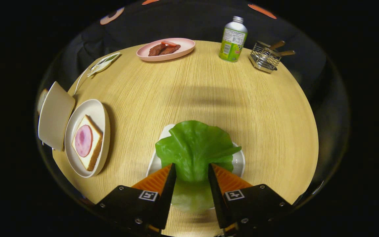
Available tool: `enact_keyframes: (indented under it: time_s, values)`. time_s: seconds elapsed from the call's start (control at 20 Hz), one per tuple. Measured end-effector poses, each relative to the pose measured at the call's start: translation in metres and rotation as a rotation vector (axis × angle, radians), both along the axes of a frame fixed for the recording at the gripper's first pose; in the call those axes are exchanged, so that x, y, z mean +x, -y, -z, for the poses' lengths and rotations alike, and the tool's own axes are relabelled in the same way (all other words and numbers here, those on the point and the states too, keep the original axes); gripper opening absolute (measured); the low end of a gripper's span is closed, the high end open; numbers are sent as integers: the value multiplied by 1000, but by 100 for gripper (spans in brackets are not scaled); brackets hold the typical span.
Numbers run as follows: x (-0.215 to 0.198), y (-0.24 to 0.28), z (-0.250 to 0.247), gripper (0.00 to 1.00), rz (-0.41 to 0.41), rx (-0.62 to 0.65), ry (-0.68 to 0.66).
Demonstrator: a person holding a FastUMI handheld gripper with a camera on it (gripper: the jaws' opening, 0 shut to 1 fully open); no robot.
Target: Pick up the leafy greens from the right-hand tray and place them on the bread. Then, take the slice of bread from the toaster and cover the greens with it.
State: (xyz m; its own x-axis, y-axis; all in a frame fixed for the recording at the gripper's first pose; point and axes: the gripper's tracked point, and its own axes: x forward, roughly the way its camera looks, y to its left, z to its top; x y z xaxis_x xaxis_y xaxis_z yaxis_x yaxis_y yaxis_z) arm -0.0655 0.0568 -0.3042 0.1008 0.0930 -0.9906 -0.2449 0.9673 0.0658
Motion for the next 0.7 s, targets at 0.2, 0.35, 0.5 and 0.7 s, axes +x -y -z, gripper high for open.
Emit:
enact_keyframes:
  time_s: [0.2, 0.35, 0.5, 0.7]
  values:
    - [5, 6, 3, 18, 74, 7, 4]
    - [6, 5, 1, 7, 121, 45, 8]
    - [6, -2, -5, 7, 174, 104, 27]
    - [19, -26, -41, 7, 205, 217, 113]
